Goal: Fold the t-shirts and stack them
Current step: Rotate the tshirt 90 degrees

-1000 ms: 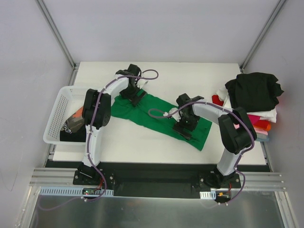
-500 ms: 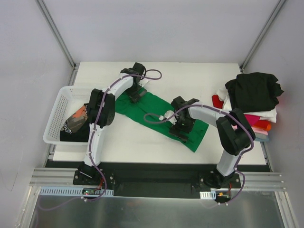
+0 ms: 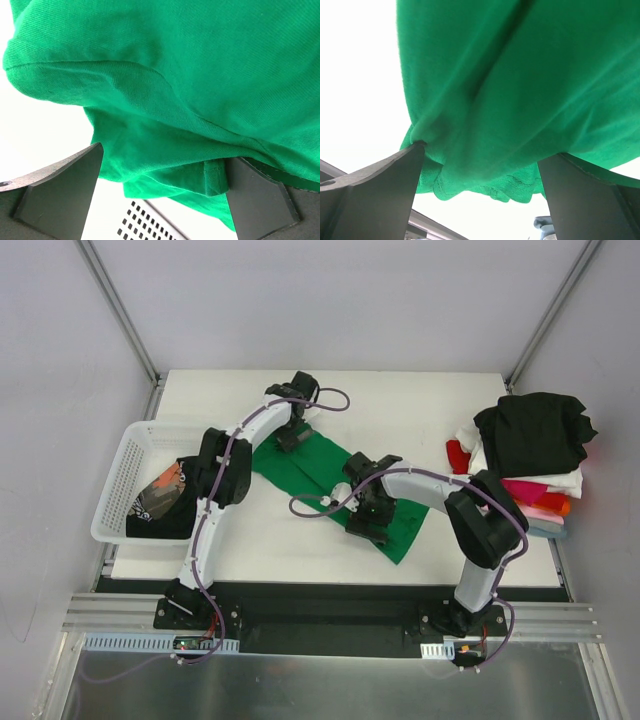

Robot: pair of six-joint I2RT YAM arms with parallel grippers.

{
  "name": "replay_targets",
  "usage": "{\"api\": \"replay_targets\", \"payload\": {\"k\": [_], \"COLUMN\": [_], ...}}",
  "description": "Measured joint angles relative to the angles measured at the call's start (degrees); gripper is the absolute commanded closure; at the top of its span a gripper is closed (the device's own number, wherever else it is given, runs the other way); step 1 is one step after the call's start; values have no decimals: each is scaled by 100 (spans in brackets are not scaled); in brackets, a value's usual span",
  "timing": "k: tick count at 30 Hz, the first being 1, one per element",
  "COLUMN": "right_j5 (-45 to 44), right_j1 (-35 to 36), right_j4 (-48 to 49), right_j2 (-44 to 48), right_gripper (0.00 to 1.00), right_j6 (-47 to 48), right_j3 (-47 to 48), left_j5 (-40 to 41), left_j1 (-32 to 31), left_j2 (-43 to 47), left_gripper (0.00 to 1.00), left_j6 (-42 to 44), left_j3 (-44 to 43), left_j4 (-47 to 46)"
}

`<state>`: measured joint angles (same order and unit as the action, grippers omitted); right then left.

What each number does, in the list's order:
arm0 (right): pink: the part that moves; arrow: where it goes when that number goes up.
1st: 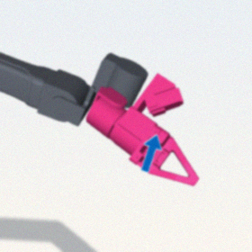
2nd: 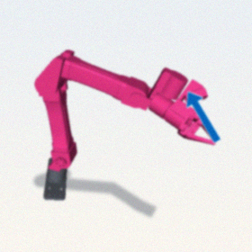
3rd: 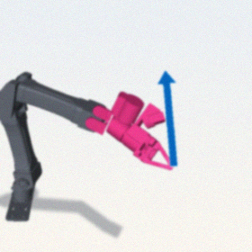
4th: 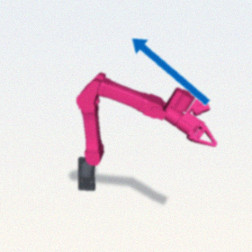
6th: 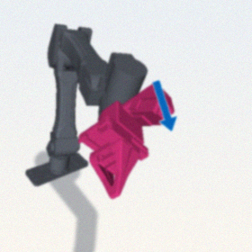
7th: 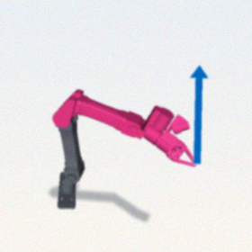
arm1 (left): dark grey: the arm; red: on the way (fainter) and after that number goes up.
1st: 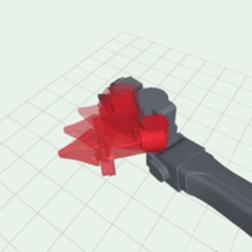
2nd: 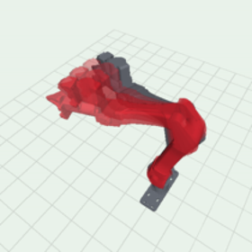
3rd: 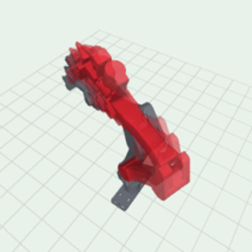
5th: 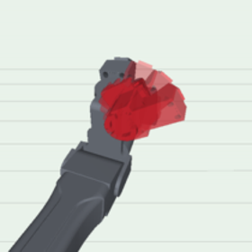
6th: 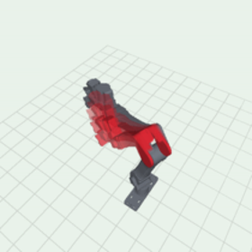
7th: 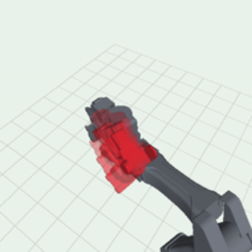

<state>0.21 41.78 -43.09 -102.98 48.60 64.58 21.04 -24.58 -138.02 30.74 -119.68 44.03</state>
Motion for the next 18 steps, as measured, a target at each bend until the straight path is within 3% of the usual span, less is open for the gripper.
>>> {"api": "replay_targets", "payload": {"k": [18], "right_j5": [-691], "right_j1": [323], "right_j4": [267], "right_j2": [221], "right_gripper": [3], "right_j6": [-232], "right_j3": [-179], "left_j5": [0], "left_j1": [-13], "left_j2": [-28], "left_gripper": [3], "left_j6": [17], "left_j3": [-31], "left_j4": [-46]}}
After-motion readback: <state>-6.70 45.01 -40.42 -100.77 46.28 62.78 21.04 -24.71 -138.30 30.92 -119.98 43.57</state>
